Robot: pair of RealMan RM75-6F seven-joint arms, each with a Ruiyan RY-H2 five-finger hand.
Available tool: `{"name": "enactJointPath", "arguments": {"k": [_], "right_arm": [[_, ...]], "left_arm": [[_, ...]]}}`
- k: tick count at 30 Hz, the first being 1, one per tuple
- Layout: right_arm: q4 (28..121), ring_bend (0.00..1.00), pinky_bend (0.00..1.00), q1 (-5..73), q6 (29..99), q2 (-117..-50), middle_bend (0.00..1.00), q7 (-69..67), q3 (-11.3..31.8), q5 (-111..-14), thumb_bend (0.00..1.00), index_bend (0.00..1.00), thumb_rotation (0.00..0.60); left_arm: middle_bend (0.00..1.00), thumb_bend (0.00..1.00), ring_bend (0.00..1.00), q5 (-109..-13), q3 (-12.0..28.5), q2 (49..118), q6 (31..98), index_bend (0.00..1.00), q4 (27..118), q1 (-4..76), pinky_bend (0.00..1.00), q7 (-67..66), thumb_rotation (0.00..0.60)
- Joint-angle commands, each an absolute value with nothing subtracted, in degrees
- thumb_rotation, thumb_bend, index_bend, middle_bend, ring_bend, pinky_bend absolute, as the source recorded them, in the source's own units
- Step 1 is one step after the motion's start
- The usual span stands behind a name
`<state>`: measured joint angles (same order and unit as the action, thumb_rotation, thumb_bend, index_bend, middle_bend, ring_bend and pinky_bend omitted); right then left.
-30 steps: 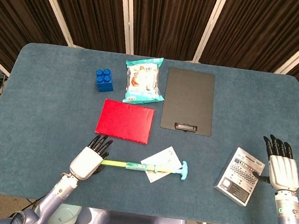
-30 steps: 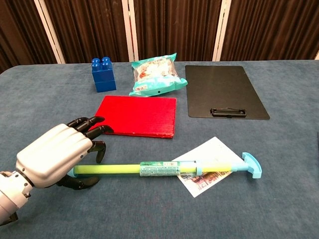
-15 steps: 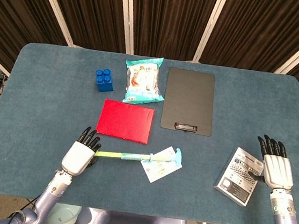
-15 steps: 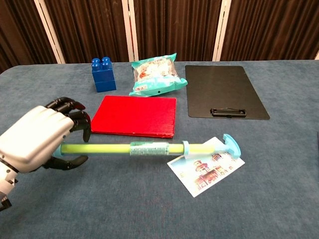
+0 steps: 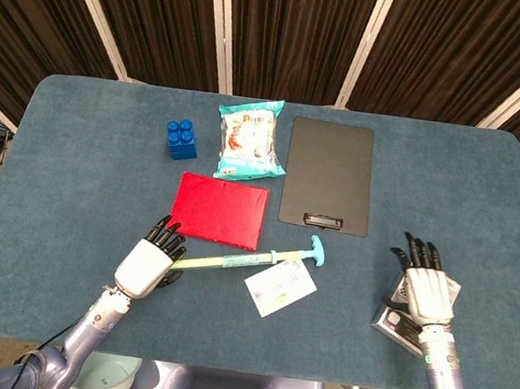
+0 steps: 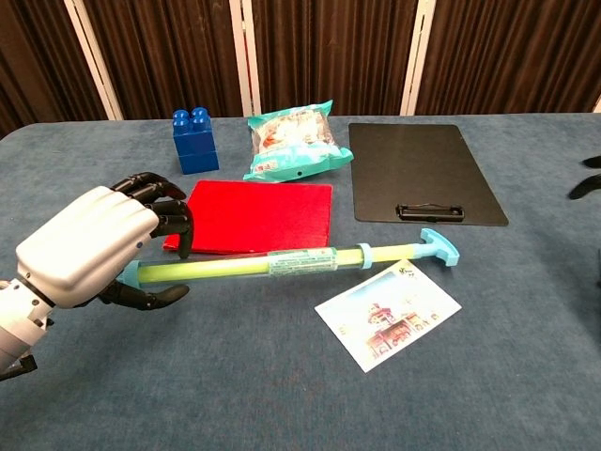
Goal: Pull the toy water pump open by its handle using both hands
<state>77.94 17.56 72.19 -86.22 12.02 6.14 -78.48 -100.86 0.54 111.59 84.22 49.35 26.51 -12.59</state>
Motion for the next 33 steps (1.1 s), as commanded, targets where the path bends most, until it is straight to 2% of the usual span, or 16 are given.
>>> {"name": "enactJointPath", "arguments": {"k": [1,9,16,26,31,33], "right_arm": [[79.5,0.00,0.00,19.4,71.0,-88.8,0.00,14.7,5.7,-79.7,0.16,0.23,0.600],[79.3,0.00,0.00,22.7,68.2,-93.8,0.00,17.4,6.5,-80.3,0.17,0.23,0.600],[76.1,0.00,0.00,25.6,65.6,-98.8,0.00,19.4,8.5,-78.2,0.19,0.23,0.600],[69.6,0.00,0.00,28.6,61.8,-103.6,0.00,17.9,8.5,-77.7,0.23,0.25,0.600],[67.3,0.00,0.00,29.8,61.1,-105.4,0.00,16.5,8.6,-78.2,0.28,0.30,0.600],[66.5,0.00,0.00,30.2,60.9,-105.9,0.00,15.8,8.6,-78.4,0.30,0.36,0.600]], "left_arm": [[0.36,0.46,0.17,-101.3,0.2,112.2,84.2,0.75,47.5,27.3,0.14,-10.5,0.600],[0.36,0.45,0.17,-100.9,-0.2,113.2,84.6,0.75,44.3,27.5,0.14,-7.0,0.600],[0.36,0.44,0.17,-101.1,-0.5,113.1,86.3,0.75,43.9,27.5,0.14,-5.2,0.600],[0.36,0.44,0.17,-101.3,-0.8,112.8,87.6,0.75,45.3,27.4,0.14,-5.2,0.600],[0.36,0.44,0.17,-101.0,-0.8,112.8,87.2,0.75,45.9,27.5,0.14,-5.6,0.600],[0.36,0.44,0.17,-101.0,-1.0,112.8,87.3,0.75,46.1,27.5,0.14,-5.8,0.600]]}}
